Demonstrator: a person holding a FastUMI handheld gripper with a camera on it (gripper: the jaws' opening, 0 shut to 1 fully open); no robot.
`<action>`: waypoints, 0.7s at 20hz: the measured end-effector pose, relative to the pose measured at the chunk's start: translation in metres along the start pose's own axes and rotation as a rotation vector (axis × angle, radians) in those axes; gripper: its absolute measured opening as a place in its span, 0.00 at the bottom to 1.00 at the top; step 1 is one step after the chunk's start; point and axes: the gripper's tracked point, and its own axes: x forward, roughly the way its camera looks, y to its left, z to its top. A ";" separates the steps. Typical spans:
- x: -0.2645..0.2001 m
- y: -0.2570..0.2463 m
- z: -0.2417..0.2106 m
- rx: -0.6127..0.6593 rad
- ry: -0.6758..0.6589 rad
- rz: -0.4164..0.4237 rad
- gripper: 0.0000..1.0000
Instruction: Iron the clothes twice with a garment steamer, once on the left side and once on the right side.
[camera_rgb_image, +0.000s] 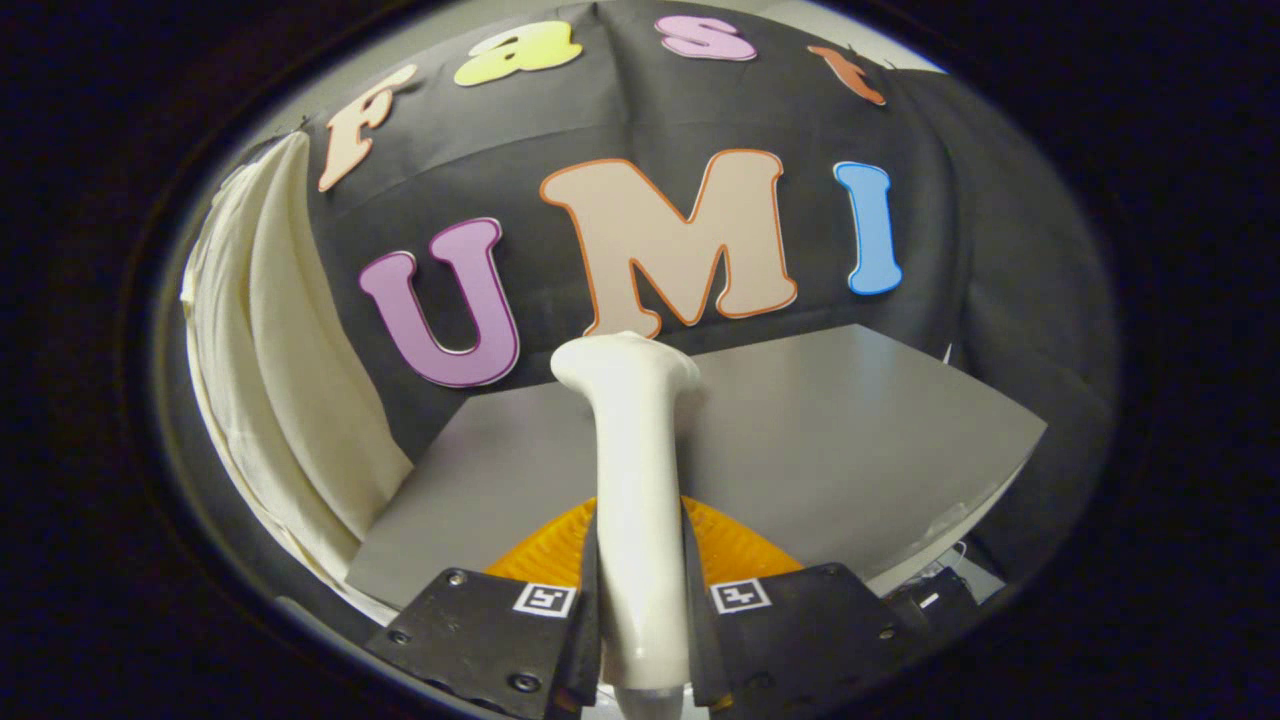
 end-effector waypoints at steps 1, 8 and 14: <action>-0.016 0.006 -0.004 -0.007 -0.004 0.007 0.35; -0.129 0.074 0.005 -0.008 -0.130 0.016 0.35; -0.220 0.177 -0.009 -0.025 -0.191 -0.010 0.34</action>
